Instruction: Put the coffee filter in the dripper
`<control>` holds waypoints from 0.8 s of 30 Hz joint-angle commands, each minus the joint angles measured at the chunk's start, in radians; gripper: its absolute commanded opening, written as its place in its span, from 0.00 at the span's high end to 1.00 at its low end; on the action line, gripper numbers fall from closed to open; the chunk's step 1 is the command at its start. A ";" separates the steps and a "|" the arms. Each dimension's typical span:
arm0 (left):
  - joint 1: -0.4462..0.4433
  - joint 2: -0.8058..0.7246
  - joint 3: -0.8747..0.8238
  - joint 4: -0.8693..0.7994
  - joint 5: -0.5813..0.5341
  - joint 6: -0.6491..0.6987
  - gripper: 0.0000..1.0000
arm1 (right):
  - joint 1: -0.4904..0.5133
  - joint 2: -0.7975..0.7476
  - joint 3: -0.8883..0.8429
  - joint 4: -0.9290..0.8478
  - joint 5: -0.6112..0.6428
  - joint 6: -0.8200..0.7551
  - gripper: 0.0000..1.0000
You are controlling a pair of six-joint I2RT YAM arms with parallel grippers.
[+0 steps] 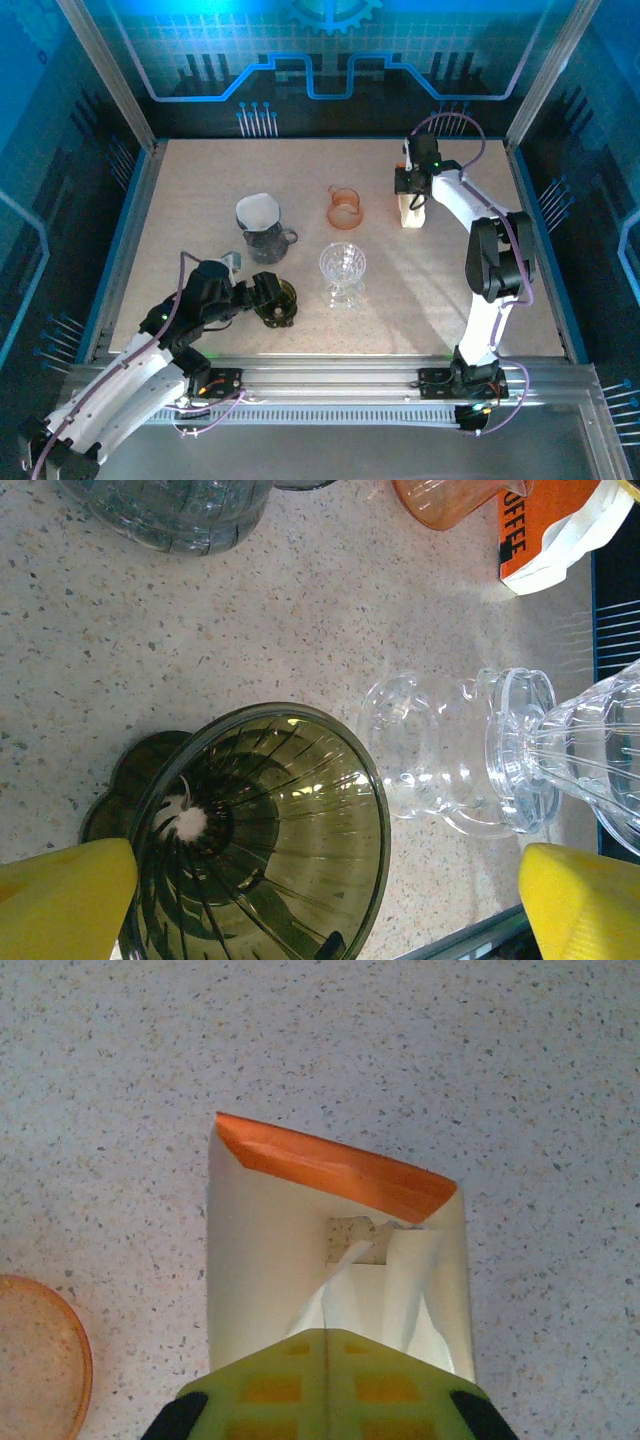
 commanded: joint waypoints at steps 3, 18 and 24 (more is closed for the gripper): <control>0.006 0.000 0.007 0.030 0.021 0.010 0.01 | -0.008 -0.042 -0.006 0.023 0.018 -0.011 1.00; 0.006 -0.003 0.014 0.028 0.031 0.016 0.01 | 0.012 -0.239 -0.106 0.049 0.042 0.006 1.00; 0.006 -0.004 0.019 0.032 0.039 0.013 0.01 | 0.033 -0.341 -0.158 0.052 0.066 0.000 1.00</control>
